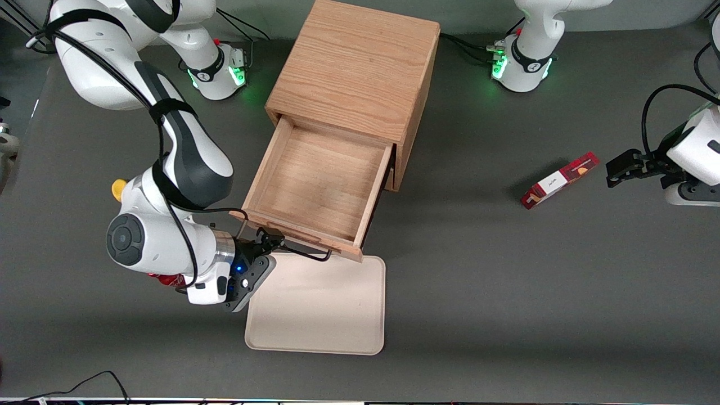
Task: Close top drawer
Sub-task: 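Lower the right gripper against the open drawer's front beside the handle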
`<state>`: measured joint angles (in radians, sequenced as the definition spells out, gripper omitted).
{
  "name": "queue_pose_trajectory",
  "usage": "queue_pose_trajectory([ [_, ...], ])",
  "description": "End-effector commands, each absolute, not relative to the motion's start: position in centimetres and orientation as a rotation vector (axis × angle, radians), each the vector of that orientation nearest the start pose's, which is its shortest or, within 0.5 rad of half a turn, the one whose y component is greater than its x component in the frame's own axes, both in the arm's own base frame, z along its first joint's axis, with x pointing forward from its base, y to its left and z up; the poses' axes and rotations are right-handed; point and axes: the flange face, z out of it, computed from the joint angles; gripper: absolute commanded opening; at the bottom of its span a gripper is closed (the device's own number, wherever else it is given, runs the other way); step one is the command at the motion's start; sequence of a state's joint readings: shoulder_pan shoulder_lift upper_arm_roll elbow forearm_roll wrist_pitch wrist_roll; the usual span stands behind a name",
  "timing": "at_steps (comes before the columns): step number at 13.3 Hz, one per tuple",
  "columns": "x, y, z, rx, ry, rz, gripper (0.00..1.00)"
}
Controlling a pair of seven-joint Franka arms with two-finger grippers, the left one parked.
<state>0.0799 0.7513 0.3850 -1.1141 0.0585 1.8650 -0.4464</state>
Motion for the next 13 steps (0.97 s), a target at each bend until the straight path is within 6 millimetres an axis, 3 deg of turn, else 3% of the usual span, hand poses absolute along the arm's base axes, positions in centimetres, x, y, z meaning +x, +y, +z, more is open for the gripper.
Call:
queue_pose_trajectory([
  [1, 70.6, 27.4, 39.0, -2.599, -1.140, -0.062, 1.00],
  [8, 70.6, 27.3, 38.7, -2.602, -1.153, -0.056, 1.00],
  [13, 69.8, 27.6, 36.7, -2.625, -1.184, 0.005, 1.00],
])
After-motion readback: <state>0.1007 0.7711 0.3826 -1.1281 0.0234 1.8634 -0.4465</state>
